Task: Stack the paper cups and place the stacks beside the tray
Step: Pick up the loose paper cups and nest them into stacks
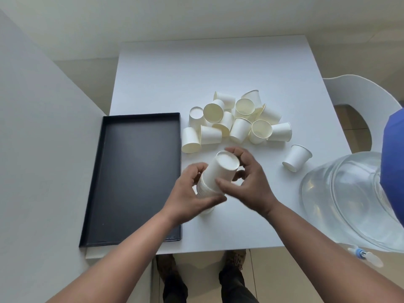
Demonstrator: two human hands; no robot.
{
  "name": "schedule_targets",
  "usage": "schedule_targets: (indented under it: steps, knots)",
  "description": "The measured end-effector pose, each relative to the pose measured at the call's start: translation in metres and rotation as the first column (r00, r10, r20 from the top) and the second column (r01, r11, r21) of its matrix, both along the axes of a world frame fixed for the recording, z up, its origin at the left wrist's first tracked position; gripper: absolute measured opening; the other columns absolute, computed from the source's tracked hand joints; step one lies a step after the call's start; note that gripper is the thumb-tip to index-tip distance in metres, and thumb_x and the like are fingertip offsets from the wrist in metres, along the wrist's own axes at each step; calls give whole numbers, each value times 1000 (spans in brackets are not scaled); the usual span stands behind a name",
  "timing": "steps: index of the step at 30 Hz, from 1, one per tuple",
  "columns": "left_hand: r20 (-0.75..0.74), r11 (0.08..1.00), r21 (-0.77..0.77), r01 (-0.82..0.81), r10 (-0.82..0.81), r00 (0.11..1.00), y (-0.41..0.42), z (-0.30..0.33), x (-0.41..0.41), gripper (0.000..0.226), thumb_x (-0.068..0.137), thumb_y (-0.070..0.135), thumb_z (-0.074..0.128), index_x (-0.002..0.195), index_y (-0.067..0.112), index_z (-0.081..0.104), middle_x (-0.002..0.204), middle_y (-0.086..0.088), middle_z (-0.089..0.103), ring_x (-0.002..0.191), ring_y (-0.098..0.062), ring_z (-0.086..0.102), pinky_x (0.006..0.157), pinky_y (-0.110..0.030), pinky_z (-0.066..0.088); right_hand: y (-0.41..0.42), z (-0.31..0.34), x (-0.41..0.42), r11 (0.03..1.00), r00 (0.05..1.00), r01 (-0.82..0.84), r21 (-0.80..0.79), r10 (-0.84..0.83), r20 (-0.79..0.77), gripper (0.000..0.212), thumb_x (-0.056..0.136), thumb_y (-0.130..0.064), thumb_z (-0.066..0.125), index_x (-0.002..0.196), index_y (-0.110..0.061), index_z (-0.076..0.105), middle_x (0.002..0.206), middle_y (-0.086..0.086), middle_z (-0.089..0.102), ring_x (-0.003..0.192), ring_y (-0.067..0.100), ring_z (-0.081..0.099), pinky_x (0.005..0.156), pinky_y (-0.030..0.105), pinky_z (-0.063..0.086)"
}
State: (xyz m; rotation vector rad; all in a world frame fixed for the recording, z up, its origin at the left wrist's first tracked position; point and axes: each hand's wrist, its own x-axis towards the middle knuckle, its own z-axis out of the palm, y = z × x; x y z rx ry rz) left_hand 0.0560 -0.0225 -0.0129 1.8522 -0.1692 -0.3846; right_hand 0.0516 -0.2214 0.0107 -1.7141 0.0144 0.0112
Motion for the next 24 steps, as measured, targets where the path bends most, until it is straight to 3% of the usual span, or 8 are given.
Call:
schedule_targets:
  steps: [4, 8, 11, 17, 20, 22, 24]
  knots:
    - [93, 999, 37, -37, 34, 995, 7, -21, -27, 68, 68, 45, 94, 123, 51, 54, 125, 21, 60, 118, -11, 63, 91, -12, 48, 11, -11, -20, 933, 952, -126, -336, 209, 223, 68, 68, -32, 80, 131, -21, 57, 121, -15, 62, 100, 17, 57, 73, 21, 47]
    - [97, 990, 137, -25, 11, 995, 17, -45, -36, 65, 68, 39, 92, 121, 48, 54, 124, 22, 59, 116, -10, 61, 89, -12, 46, 16, -28, -29, 854, 914, -167, -492, 322, 249, 61, 71, -27, 84, 125, -13, 60, 116, -9, 64, 95, 17, 55, 80, 21, 46]
    - [38, 982, 190, -14, 6, 999, 23, -60, -42, 64, 70, 39, 89, 122, 49, 54, 126, 26, 60, 118, -5, 61, 91, -20, 50, 20, -42, -34, 788, 891, -201, -582, 394, 226, 56, 76, -28, 85, 125, -13, 62, 119, -6, 67, 97, 23, 59, 79, 33, 54]
    - [115, 969, 245, -9, -20, 993, 20, -65, -37, 60, 71, 37, 90, 124, 42, 60, 120, 28, 66, 110, -5, 65, 88, -30, 55, 24, -51, -32, 773, 906, -211, -599, 384, 177, 54, 82, -37, 78, 129, -16, 61, 120, -6, 68, 98, 22, 58, 84, 34, 53]
    - [90, 955, 294, 29, -58, 994, 23, -66, -35, 67, 68, 44, 90, 127, 43, 57, 122, 27, 65, 111, -5, 64, 90, -33, 56, 21, -52, -31, 763, 911, -268, -589, 400, 103, 65, 80, -45, 80, 136, -21, 55, 126, -9, 65, 105, 20, 57, 86, 36, 55]
    - [34, 908, 405, 105, -130, 991, 31, -70, -33, 90, 62, 61, 90, 140, 41, 50, 138, 27, 56, 126, -5, 55, 104, -33, 50, 14, -52, -32, 748, 907, -337, -572, 421, 17, 81, 78, -61, 77, 145, -30, 44, 138, -12, 57, 119, 14, 52, 96, 30, 51]
    - [-37, 842, 494, 216, -228, 973, 42, -72, -29, 124, 53, 79, 84, 157, 44, 27, 157, 32, 28, 146, 0, 27, 119, -26, 28, 3, -55, -31, 770, 911, -366, -523, 411, -32, 85, 81, -68, 68, 152, -38, 32, 147, -18, 46, 127, 8, 46, 102, 22, 42]
